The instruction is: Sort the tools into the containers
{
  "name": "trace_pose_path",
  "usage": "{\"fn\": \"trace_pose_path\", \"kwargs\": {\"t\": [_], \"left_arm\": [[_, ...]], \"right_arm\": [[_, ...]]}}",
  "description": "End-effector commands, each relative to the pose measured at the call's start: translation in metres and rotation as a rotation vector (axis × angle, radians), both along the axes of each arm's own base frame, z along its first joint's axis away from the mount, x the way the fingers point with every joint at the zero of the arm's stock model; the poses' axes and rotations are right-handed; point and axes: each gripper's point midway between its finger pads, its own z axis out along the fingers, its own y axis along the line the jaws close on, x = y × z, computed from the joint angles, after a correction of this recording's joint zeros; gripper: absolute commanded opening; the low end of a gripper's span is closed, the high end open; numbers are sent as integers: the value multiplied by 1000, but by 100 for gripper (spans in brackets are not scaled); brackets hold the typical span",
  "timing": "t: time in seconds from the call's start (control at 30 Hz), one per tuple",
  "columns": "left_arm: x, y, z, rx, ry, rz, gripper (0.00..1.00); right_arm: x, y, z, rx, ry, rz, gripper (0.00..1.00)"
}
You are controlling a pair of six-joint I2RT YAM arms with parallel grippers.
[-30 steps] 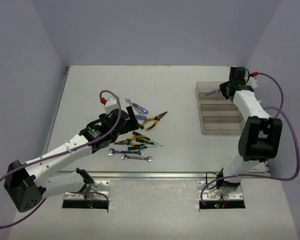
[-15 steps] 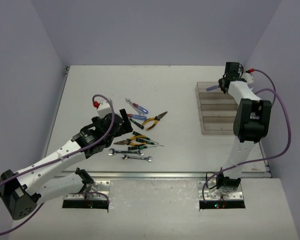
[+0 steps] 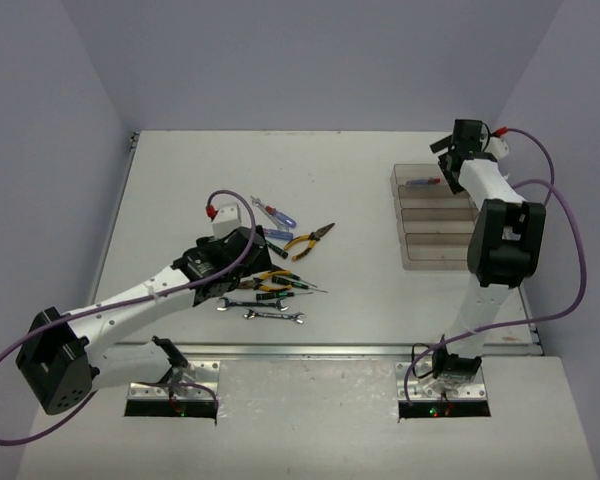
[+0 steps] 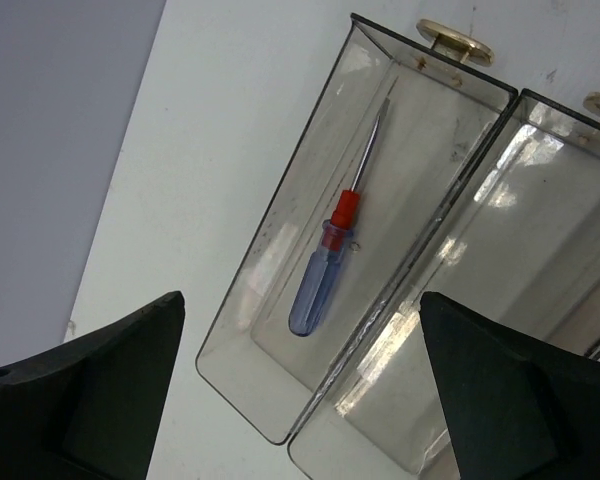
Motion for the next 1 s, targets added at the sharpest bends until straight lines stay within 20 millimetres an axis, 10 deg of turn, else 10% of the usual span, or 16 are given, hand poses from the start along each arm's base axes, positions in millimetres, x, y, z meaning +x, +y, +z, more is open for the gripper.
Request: {"fn": "trace_pose_path", "kwargs": {"t": [0.0,0.17,0.4,0.67,0.97], "left_arm": [[29,17,15,-18,-53,153,100],[79,64,8,-73,19,365,100],[109,93,-22,-163,220,705,100],[111,85,-66,-279,311,944,91],[90,95,-96,-283,320,1065,77]], "right_arm": [[2,15,71,9,-76,107,99],[-12,112,82,25,-45,534,99],[-120,230,64,-108,-17,970,99],[-220,254,36,14,-69,1122,99],[-252,239,51,-30,-141,1108,99]]}}
